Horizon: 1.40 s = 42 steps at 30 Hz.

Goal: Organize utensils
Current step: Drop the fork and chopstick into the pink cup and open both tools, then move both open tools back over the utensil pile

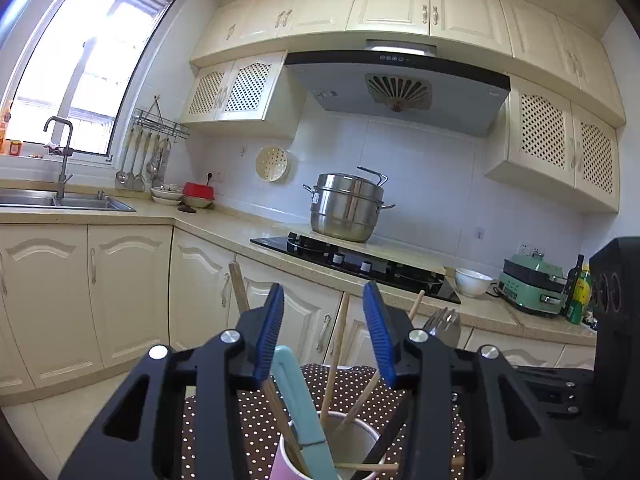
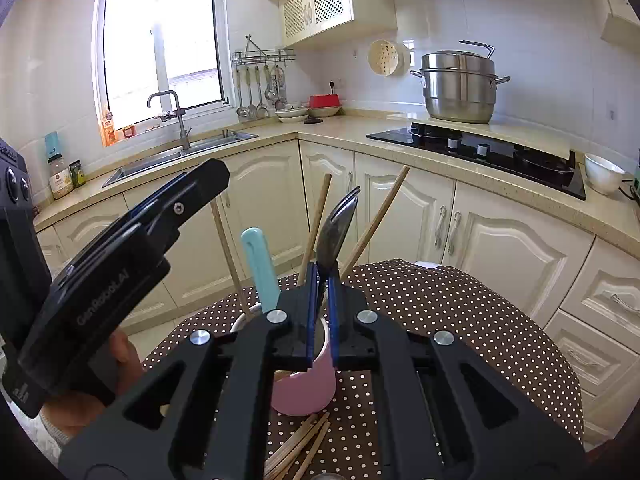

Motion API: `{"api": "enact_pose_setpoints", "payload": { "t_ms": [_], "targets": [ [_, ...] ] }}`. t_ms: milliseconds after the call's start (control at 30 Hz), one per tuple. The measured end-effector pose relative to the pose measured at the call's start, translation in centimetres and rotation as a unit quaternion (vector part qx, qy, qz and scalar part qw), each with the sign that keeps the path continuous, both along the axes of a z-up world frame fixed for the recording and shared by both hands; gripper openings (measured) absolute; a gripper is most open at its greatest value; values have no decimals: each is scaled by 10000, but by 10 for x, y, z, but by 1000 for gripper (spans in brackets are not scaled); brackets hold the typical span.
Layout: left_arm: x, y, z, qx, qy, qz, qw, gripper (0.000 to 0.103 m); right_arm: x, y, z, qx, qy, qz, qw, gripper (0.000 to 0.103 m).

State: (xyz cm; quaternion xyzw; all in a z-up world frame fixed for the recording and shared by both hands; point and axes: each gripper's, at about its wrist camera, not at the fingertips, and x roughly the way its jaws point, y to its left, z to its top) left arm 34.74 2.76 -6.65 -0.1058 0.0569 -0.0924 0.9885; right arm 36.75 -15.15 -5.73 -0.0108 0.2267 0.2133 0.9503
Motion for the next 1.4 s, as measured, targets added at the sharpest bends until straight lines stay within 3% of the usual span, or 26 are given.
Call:
{"api": "enact_pose_setpoints", "payload": {
  "t_ms": [300,567,667,767,833,867,1133,1400],
  "targets": [
    [-10,-1,2,198,133,27,9997,49,0,-2,-1,50,115,-50,9999,6],
    [-17,3,6,137,441,-117,9989,52,-3,-9,2,224,216,-139,9994,7],
    [-24,4,9,120,473,-134,9987,54,-5,-13,5,347,261,-165,9989,13],
    [-34,4,14,174,443,-116,9988,55,-11,-16,11,414,196,-215,9987,26],
    [-41,4,18,176,424,-122,9989,56,-17,-18,16,490,142,-233,9984,47],
    [-43,4,20,170,418,-121,9989,56,-20,-20,18,523,108,-251,9983,50],
    [-71,3,30,217,519,-202,9982,60,-50,-34,38,662,-130,-380,9970,52],
    [-87,-3,9,441,1430,-590,9870,63,-81,-54,22,546,32,-518,9972,55]
  ]
}}
